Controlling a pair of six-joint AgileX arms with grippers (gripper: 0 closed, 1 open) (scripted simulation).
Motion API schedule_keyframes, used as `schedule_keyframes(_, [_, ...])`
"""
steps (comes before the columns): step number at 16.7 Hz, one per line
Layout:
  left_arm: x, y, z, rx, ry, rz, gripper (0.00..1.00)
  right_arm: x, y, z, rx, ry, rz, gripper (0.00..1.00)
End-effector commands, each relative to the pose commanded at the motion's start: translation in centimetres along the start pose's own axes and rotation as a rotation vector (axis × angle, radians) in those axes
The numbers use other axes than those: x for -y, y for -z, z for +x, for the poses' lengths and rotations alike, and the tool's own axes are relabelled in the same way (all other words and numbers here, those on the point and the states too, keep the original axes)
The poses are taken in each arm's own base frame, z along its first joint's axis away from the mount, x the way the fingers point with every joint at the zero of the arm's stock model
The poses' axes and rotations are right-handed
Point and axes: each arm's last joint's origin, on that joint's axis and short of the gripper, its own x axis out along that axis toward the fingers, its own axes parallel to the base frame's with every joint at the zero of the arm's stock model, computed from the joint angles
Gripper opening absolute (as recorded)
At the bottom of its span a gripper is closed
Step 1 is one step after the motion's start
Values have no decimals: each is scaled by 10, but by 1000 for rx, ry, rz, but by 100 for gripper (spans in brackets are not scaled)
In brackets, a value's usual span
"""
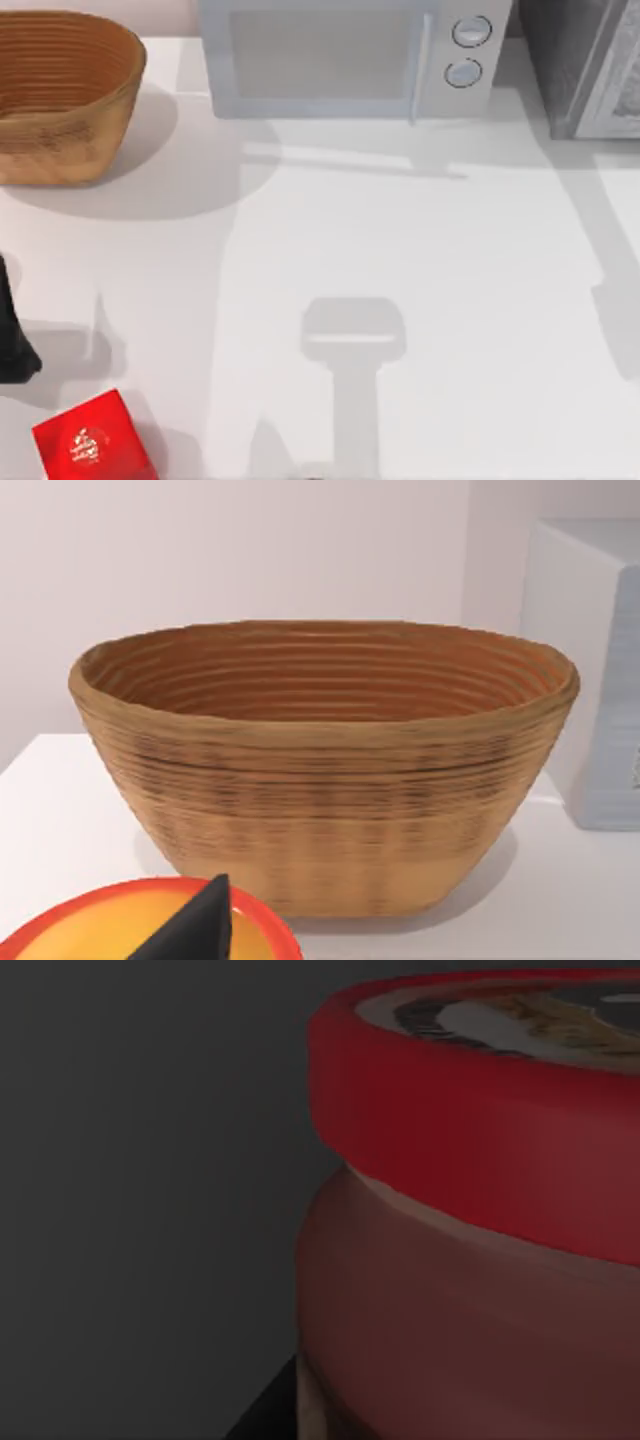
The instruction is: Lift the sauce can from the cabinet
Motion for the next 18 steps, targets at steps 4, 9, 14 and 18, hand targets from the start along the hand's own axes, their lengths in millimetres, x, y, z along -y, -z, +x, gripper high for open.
schedule_keyframes(4, [0, 0, 0, 0, 0, 0, 100, -1, -32, -72, 15, 5, 2, 0])
schedule_keyframes(9, [0, 0, 0, 0, 0, 0, 100, 1, -52, -161, 19, -17, 4, 0])
schedule_keyframes(14, [0, 0, 0, 0, 0, 0, 100, 3, -54, -170, 21, -17, 6, 0])
schedule_keyframes(18, [0, 0, 0, 0, 0, 0, 100, 8, -52, -180, 39, -12, 11, 0])
